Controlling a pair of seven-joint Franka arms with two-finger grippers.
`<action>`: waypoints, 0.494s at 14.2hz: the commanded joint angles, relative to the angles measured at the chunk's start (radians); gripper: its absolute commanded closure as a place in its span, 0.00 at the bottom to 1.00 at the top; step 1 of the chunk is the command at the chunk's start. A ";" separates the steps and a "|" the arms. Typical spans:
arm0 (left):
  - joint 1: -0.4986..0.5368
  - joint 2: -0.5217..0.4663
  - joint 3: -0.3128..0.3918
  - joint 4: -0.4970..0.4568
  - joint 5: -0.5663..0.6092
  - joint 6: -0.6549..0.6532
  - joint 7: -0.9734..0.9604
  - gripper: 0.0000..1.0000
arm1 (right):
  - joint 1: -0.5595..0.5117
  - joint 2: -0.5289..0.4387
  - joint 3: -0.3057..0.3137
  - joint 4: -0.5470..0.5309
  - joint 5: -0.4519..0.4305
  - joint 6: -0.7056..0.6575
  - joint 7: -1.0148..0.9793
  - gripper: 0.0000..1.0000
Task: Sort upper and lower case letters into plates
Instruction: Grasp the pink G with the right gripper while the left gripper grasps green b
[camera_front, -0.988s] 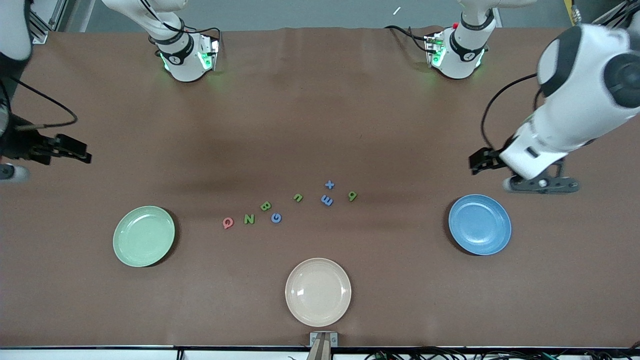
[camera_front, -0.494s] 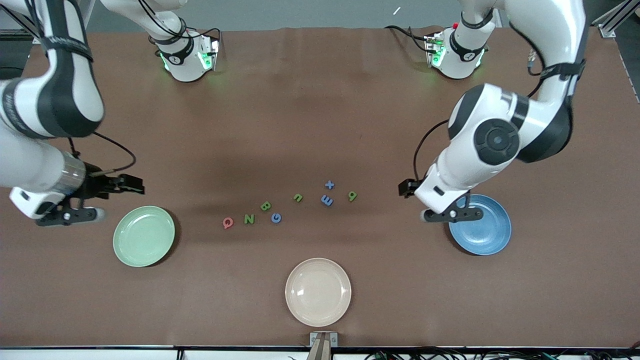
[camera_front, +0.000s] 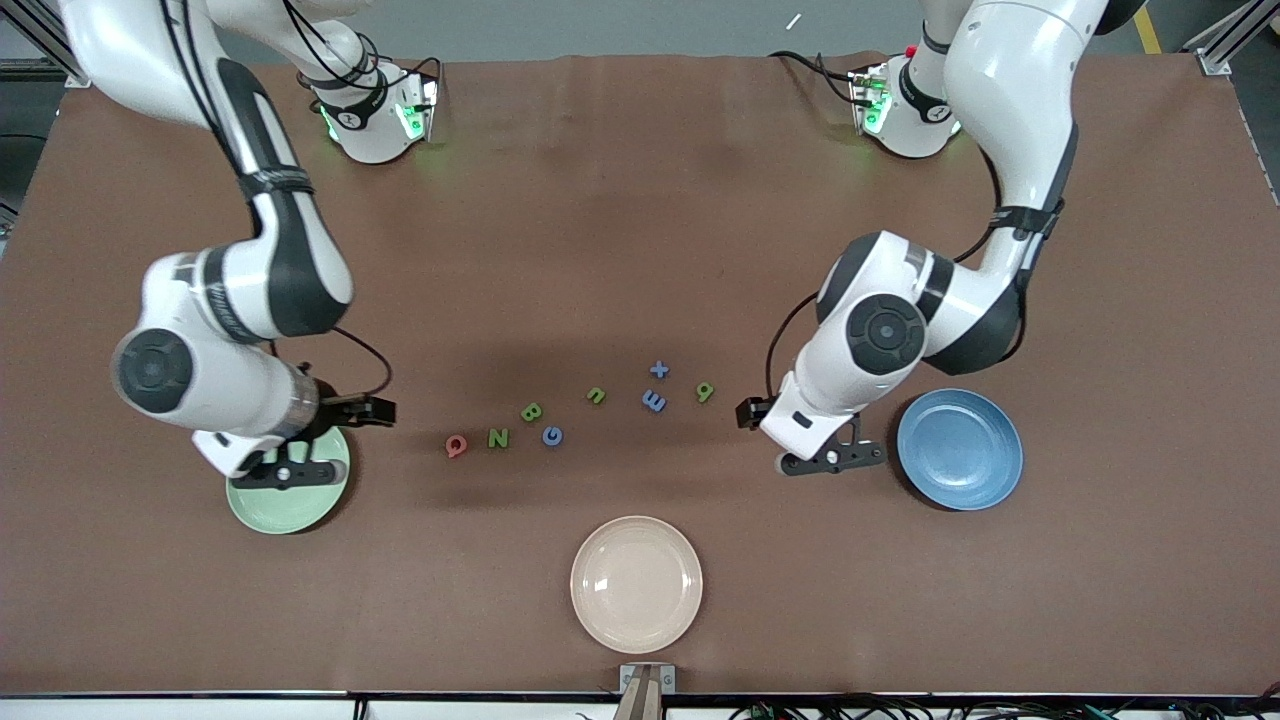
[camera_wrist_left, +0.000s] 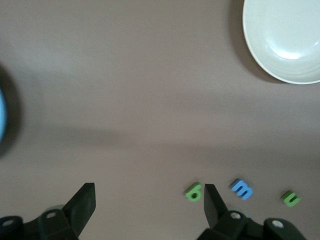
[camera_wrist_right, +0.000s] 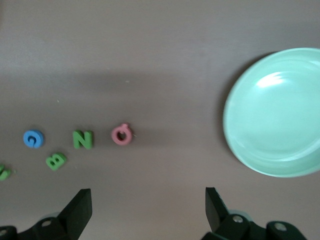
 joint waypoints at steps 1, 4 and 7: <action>-0.056 0.056 0.012 0.045 0.023 0.017 -0.133 0.07 | 0.036 0.096 -0.010 0.017 0.005 0.083 0.071 0.00; -0.099 0.091 0.012 0.044 0.023 0.046 -0.252 0.11 | 0.061 0.165 -0.010 0.010 0.005 0.143 0.093 0.00; -0.125 0.125 0.012 0.038 0.024 0.069 -0.325 0.17 | 0.070 0.199 -0.010 -0.019 0.006 0.197 0.093 0.00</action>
